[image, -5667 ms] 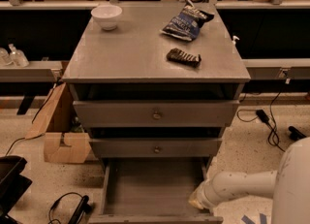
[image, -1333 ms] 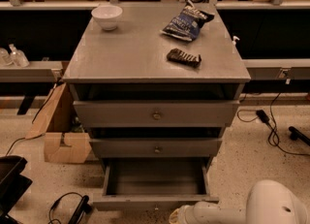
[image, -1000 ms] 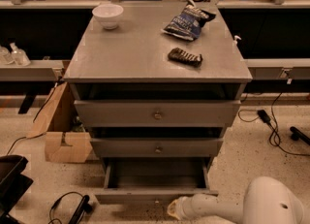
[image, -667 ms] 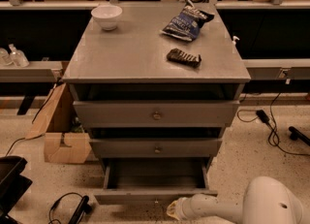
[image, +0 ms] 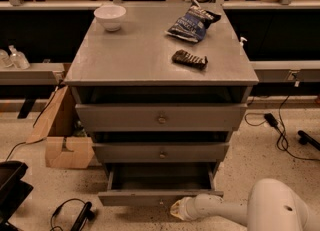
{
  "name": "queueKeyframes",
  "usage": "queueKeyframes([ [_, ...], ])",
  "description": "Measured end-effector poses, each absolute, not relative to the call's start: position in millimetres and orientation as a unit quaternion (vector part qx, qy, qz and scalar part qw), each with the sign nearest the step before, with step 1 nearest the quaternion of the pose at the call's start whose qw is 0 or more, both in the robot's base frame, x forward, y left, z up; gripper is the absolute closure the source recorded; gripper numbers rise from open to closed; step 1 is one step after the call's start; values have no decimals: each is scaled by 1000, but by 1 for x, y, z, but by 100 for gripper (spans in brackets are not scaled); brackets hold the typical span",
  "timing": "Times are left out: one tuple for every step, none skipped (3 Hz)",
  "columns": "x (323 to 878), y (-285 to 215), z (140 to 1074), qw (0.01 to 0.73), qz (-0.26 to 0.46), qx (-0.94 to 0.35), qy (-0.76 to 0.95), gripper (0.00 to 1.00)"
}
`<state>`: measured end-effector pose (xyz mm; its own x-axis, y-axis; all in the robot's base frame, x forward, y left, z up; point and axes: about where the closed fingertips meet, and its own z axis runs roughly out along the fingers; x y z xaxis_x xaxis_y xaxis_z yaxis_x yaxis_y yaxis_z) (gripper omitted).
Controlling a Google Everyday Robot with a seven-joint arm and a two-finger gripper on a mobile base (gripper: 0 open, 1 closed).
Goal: Close bottom drawer
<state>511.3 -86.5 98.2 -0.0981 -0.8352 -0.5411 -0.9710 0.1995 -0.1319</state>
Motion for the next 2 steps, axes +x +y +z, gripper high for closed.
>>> queueKeyframes([
  [536, -82, 106, 269, 120, -622, 726, 100],
  [535, -83, 105, 269, 120, -622, 726, 100],
])
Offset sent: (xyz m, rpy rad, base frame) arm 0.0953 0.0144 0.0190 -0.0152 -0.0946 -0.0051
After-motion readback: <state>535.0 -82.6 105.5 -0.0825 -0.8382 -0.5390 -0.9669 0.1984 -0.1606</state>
